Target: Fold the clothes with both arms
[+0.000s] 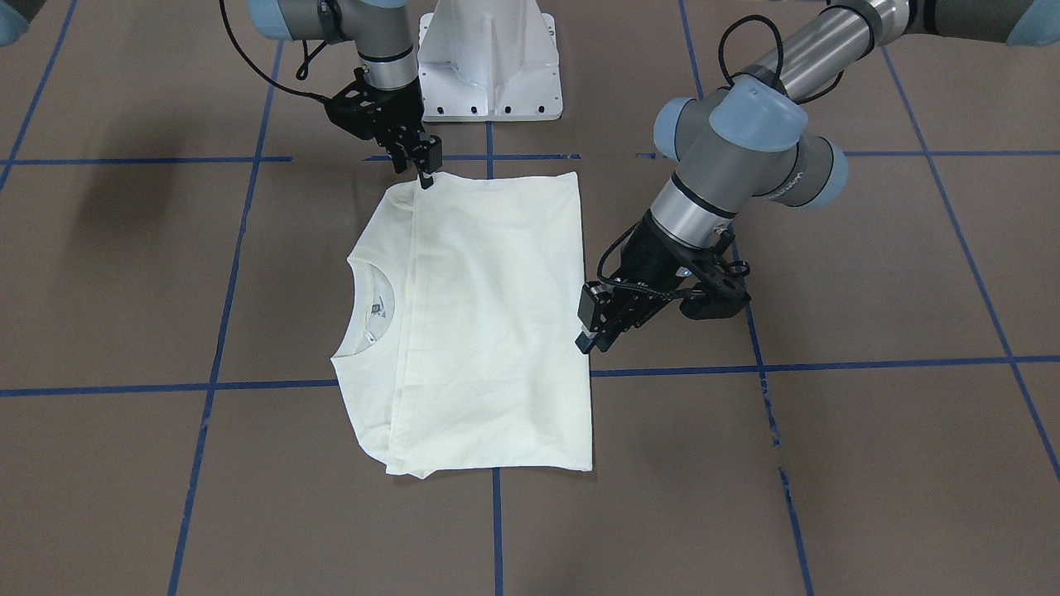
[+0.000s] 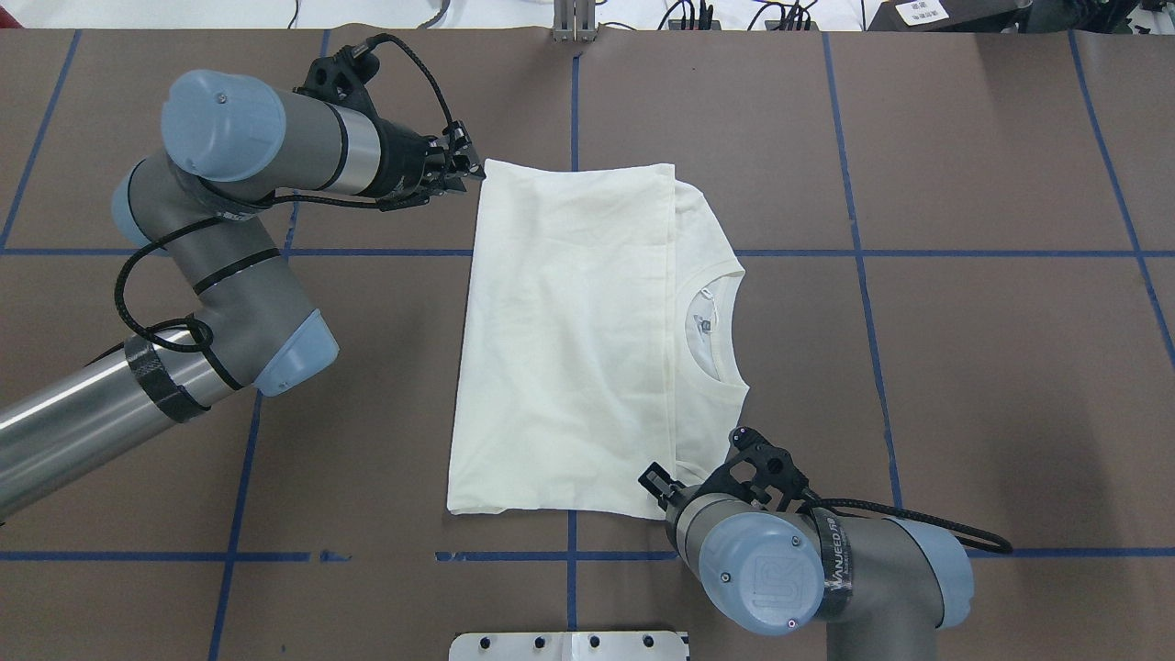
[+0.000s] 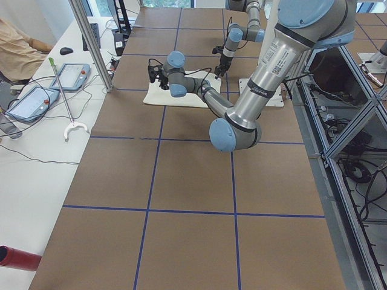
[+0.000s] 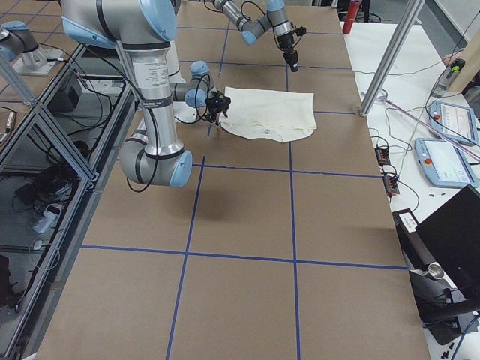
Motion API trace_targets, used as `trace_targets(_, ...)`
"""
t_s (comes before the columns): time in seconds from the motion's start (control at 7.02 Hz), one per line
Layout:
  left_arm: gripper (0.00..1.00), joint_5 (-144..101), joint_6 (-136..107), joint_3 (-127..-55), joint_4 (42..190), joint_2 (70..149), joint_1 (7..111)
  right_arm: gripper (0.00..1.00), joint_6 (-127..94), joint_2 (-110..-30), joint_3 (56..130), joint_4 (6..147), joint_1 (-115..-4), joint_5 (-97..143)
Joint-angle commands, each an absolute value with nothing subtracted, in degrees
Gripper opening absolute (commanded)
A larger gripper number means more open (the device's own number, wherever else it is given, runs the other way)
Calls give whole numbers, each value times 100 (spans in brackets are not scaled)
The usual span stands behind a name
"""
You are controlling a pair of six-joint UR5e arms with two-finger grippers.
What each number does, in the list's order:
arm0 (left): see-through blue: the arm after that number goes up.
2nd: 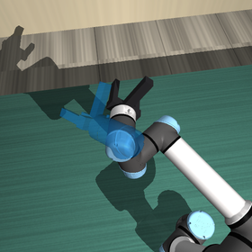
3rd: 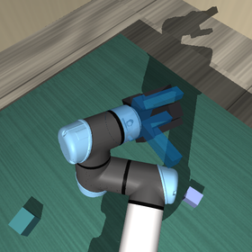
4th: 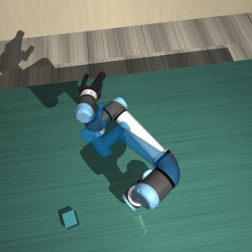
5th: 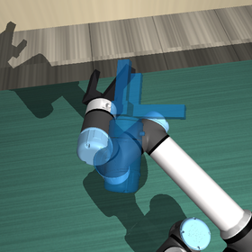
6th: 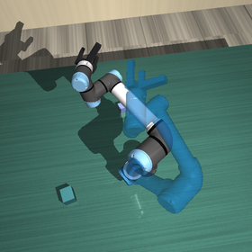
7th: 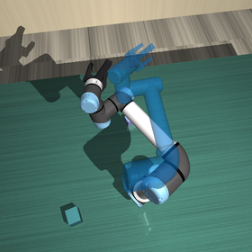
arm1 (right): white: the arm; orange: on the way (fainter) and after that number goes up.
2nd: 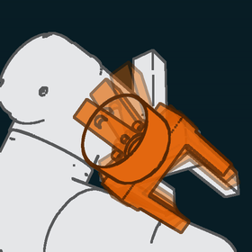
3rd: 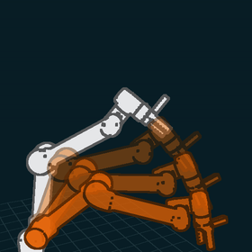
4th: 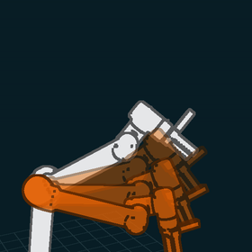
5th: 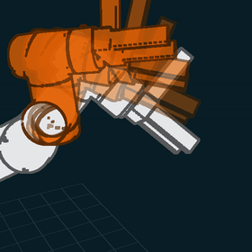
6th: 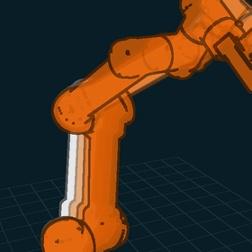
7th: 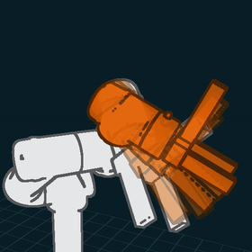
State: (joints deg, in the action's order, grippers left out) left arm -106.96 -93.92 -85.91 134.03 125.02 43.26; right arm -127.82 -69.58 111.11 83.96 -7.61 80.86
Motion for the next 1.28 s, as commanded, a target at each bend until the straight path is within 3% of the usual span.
trace_targets(0.0, 38, -10696, -9396, -8631, 13403, 12480, 4324, 69, -12762, -6935, 11048, 8402, -826, 8095)
trace_targets(1.14, 38, -10687, -9501, -8675, 13403, 12463, 4315, 68, -12709, -6803, 11030, 8596, -844, 8156)
